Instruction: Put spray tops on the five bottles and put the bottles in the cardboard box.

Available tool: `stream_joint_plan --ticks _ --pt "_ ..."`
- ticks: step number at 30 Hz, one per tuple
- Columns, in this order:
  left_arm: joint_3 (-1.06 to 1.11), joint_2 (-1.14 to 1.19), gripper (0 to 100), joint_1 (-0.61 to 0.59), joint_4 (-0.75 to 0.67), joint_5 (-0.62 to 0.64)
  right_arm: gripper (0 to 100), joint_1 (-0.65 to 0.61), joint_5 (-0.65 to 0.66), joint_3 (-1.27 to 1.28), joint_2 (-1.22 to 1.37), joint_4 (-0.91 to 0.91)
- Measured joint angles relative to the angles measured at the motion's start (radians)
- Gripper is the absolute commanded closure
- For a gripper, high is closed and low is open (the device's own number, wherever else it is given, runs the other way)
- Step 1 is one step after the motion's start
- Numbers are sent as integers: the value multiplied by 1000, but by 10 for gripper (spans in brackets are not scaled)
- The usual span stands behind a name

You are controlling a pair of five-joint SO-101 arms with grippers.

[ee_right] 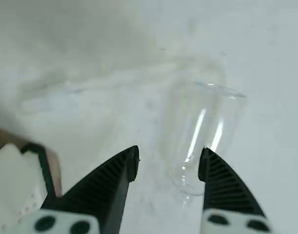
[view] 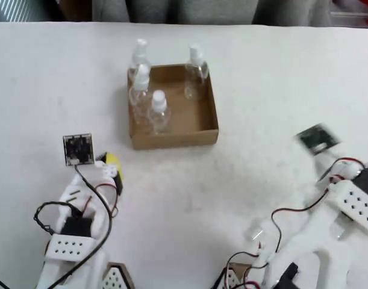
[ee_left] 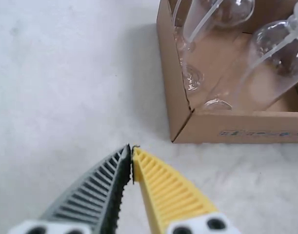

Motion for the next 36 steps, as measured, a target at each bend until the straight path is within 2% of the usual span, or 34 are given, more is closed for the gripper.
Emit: stream_joint_plan --ticks 4,7,10,14,19,26,30,36 --pt "0 0 973 0 0 0 832 -14 397 141 -100 57" --pt "0 0 973 0 0 0 765 -20 643 256 -178 49" --pt "0 0 973 0 0 0 713 -23 784 350 -264 38" --pt "0 0 973 0 0 0 713 -66 898 431 -377 26" --pt "0 0 973 0 0 0 713 -189 896 454 -471 26" --pt "0 0 973 0 0 0 717 -428 775 457 -482 20" --pt "0 0 973 0 0 0 732 -454 764 494 -482 -9" --pt "0 0 973 0 0 0 732 -416 763 499 -466 -34"
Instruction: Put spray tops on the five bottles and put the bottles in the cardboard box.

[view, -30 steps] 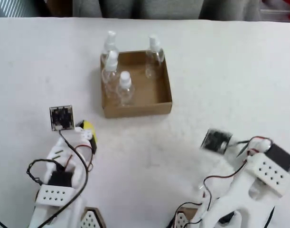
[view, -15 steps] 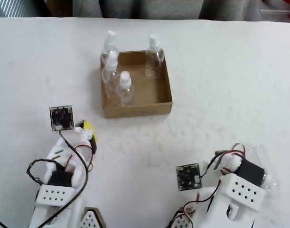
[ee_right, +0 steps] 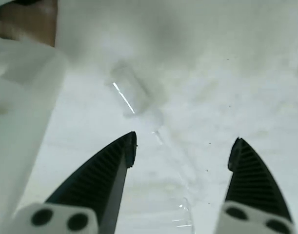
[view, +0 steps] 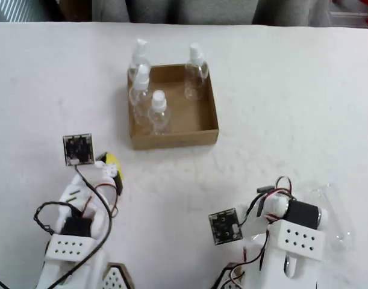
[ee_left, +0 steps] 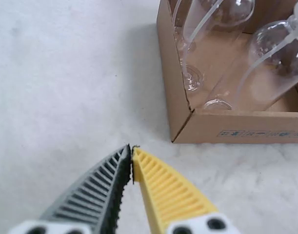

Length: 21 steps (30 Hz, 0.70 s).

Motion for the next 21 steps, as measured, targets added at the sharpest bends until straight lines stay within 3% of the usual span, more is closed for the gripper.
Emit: stream_joint_plan --ticks 12,21 --pt "0 0 973 0 0 0 731 149 -5 -189 588 -150" --pt "0 0 973 0 0 0 731 161 109 -189 643 -196"
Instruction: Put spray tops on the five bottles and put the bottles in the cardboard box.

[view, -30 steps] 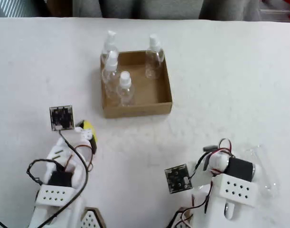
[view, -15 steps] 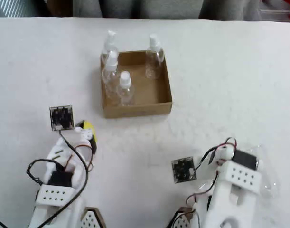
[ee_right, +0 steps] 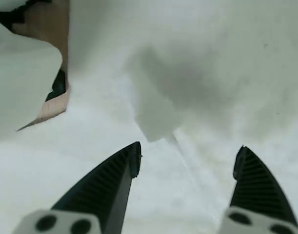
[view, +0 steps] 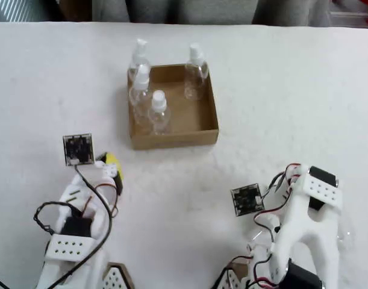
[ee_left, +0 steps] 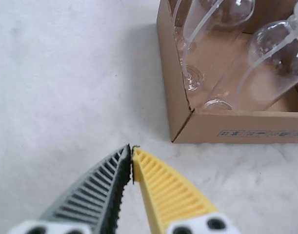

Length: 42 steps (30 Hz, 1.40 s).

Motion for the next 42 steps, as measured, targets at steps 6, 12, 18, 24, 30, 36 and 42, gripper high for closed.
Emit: stream_joint_plan --ticks 6,12,18,24,30,36,42 --pt "0 0 973 0 0 0 734 -31 -2 98 0 -129" --pt "0 0 973 0 0 0 965 -120 -203 115 0 -226" --pt "0 0 973 0 0 0 986 -135 -345 95 0 -233" --pt "0 0 973 0 0 0 981 -146 -543 37 0 -230" --pt "0 0 973 0 0 0 981 -227 -974 -29 3 -230" --pt "0 0 973 0 0 0 981 -342 -1464 -78 3 -183" --pt "0 0 973 0 0 0 977 -508 -1760 -78 3 -146"
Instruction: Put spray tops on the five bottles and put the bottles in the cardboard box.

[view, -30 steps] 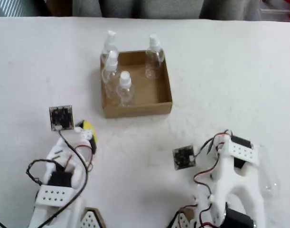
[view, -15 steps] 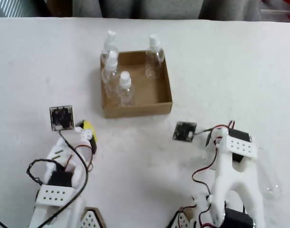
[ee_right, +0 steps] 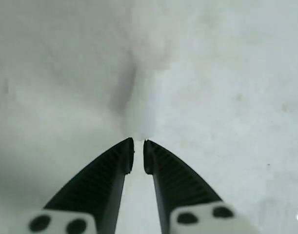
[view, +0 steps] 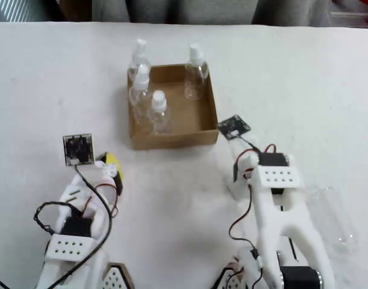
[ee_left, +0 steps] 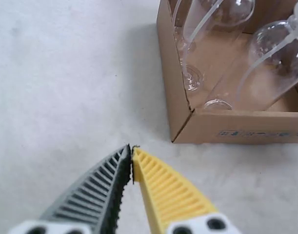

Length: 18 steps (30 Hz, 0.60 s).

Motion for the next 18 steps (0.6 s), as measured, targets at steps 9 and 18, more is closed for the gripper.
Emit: stream_joint_plan --ticks 9,18 --pt "0 0 973 0 0 0 819 -84 -87 25 0 0" --pt "0 0 973 0 0 0 817 -37 -89 -35 0 48"
